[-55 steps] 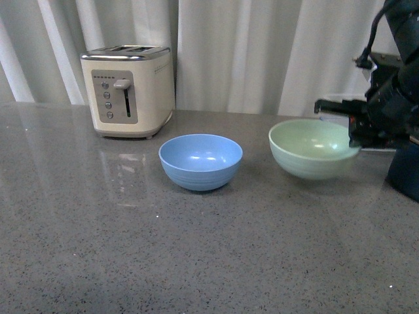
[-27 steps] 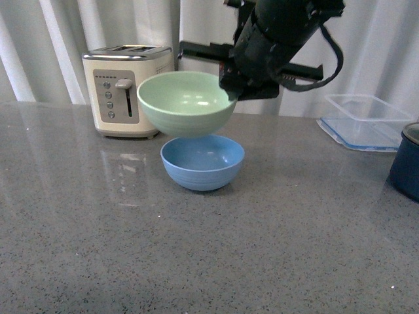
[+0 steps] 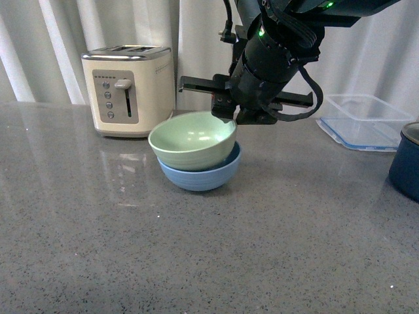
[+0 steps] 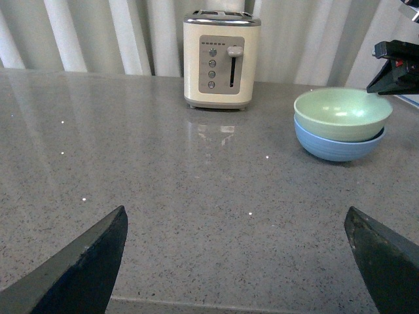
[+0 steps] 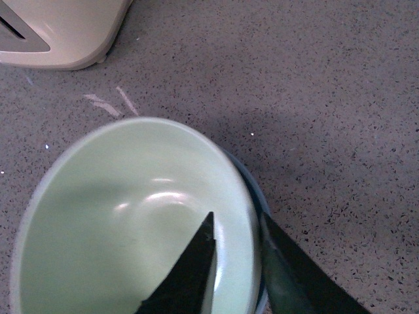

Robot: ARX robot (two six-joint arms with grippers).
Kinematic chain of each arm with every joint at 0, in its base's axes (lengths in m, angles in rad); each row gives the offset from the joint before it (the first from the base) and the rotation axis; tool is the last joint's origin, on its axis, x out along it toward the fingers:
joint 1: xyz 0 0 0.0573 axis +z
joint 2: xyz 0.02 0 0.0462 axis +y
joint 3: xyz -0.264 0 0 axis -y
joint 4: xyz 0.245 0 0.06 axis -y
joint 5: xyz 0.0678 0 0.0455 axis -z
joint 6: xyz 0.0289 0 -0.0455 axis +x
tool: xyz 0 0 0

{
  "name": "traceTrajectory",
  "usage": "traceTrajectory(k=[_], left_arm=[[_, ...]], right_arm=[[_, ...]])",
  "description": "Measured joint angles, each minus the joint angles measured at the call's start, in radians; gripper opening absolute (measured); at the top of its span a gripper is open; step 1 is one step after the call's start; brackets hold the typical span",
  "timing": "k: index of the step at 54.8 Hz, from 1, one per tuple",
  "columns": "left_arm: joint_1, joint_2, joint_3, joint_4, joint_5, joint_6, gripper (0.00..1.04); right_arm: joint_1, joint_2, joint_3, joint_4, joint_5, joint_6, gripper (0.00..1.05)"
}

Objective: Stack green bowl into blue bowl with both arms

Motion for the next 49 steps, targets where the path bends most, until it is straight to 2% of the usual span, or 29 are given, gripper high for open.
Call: traceTrajectory(k=[5, 10, 16, 20, 21, 26, 29, 32, 38, 45, 49], left_arm=[[0.0, 0.0, 0.0, 0.0, 0.0, 0.0, 0.98], [0.0, 0.0, 0.0, 0.0, 0.0, 0.0, 0.98], [0.0, 0.0, 0.0, 0.0, 0.0, 0.0, 0.98], [0.0, 0.0, 0.0, 0.0, 0.0, 0.0, 0.98], [0.0, 0.0, 0.0, 0.0, 0.0, 0.0, 0.98], [0.0, 0.0, 0.0, 0.0, 0.0, 0.0, 0.98], [0.0, 0.0, 0.0, 0.0, 0.0, 0.0, 0.98], [0.0, 0.0, 0.0, 0.0, 0.0, 0.0, 0.98], [0.0, 0.0, 0.0, 0.0, 0.0, 0.0, 0.98], [0.0, 0.0, 0.0, 0.0, 0.0, 0.0, 0.98], [0.0, 0.0, 0.0, 0.0, 0.0, 0.0, 0.98]], right_arm=[[-0.011, -0.032, -0.042, 0.027, -0.031, 0.007, 0.4], [-0.024, -0.08, -0.101, 0.091, -0.056, 0.023, 0.52], [-0.055, -0.207, -0.248, 0.278, -0.146, 0.044, 0.7], [-0.079, -0.308, -0.36, 0.422, -0.166, 0.047, 0.8], [-0.081, -0.343, -0.403, 0.48, -0.136, 0.034, 0.81], [-0.1, -0.479, -0.602, 0.774, 0.116, -0.115, 0.67], [-0.117, -0.541, -0.706, 0.887, 0.165, -0.189, 0.59], [-0.142, -0.597, -0.823, 0.973, 0.165, -0.241, 0.5], [-0.184, -0.662, -1.02, 1.05, 0.129, -0.295, 0.31], [-0.239, -0.793, -1.249, 1.124, 0.068, -0.325, 0.01], [-0.254, -0.837, -1.3, 1.139, 0.053, -0.325, 0.01]])
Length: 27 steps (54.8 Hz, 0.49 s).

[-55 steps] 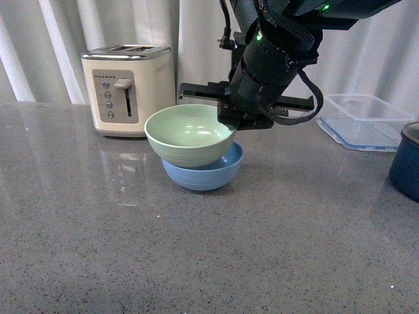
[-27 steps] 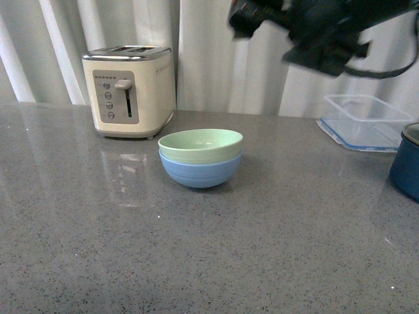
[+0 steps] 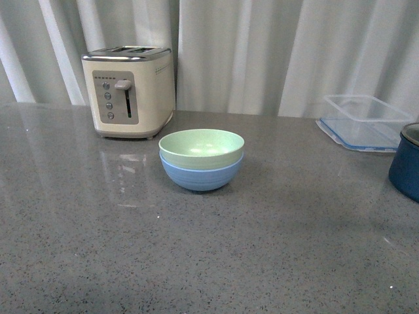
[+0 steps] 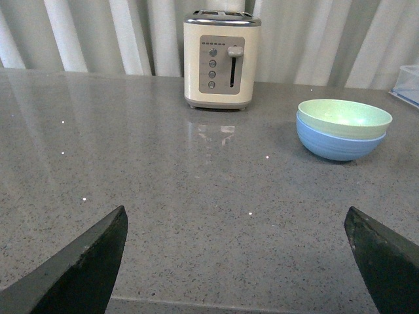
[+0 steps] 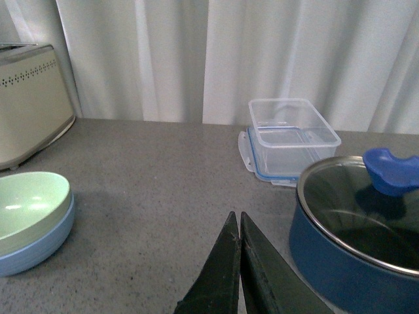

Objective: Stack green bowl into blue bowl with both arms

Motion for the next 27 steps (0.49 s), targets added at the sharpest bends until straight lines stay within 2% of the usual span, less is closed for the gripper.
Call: traceTrajectory(k=[27], left_arm=[[0.0, 0.0, 0.0, 0.0, 0.0, 0.0, 0.98]], right_arm=[[-0.098, -0.3, -0.298, -0.016, -0.094, -0.001, 0.01]])
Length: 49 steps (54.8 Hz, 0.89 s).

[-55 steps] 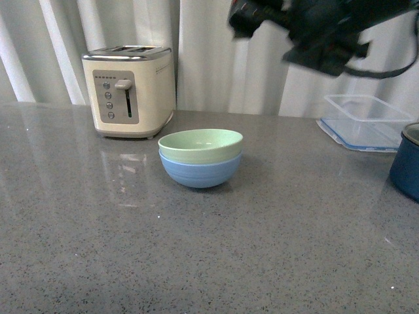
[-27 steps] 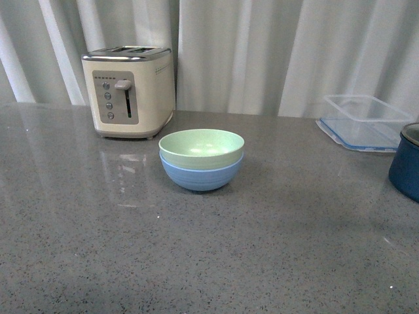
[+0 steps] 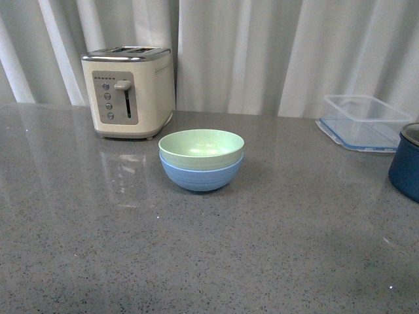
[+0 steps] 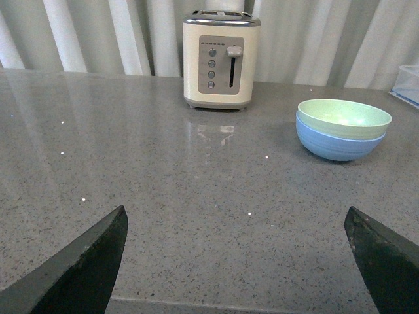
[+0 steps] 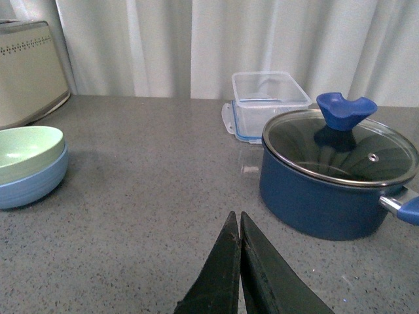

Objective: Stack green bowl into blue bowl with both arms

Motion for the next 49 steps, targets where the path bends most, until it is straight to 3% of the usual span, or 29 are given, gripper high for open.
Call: traceTrajectory(k=[8, 22, 29, 49], left_arm=[[0.0, 0.0, 0.0, 0.0, 0.0, 0.0, 0.98], [0.0, 0.0, 0.0, 0.0, 0.0, 0.0, 0.98], [0.0, 0.0, 0.0, 0.0, 0.0, 0.0, 0.98], [0.0, 0.0, 0.0, 0.0, 0.0, 0.0, 0.98]], right_arm=[[-0.071, -0.093, -0.047, -0.047, -0.066, 0.0, 0.01], [-0.075, -0.243, -0.099, -0.142, -0.072, 0.0, 0.01], [-0.075, -0.266, -0.144, -0.113, -0.072, 0.0, 0.01], [-0.075, -0.513, -0.156, -0.345, -0.073, 0.0, 0.01]])
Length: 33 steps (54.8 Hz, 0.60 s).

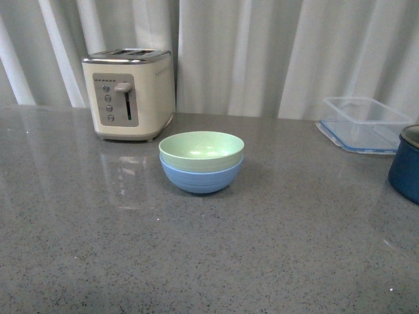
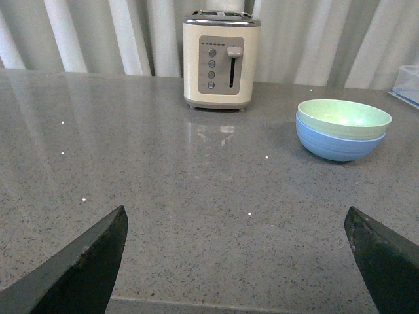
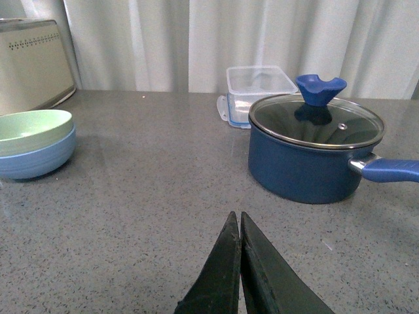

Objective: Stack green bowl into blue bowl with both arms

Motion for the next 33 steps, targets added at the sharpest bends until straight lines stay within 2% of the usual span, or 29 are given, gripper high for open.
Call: traceTrajectory(k=[33], left_arm=[[0.0, 0.0, 0.0, 0.0, 0.0, 0.0, 0.98]], right_arm=[[0.0, -0.245, 0.0, -0.238, 0.0, 0.0, 0.01]])
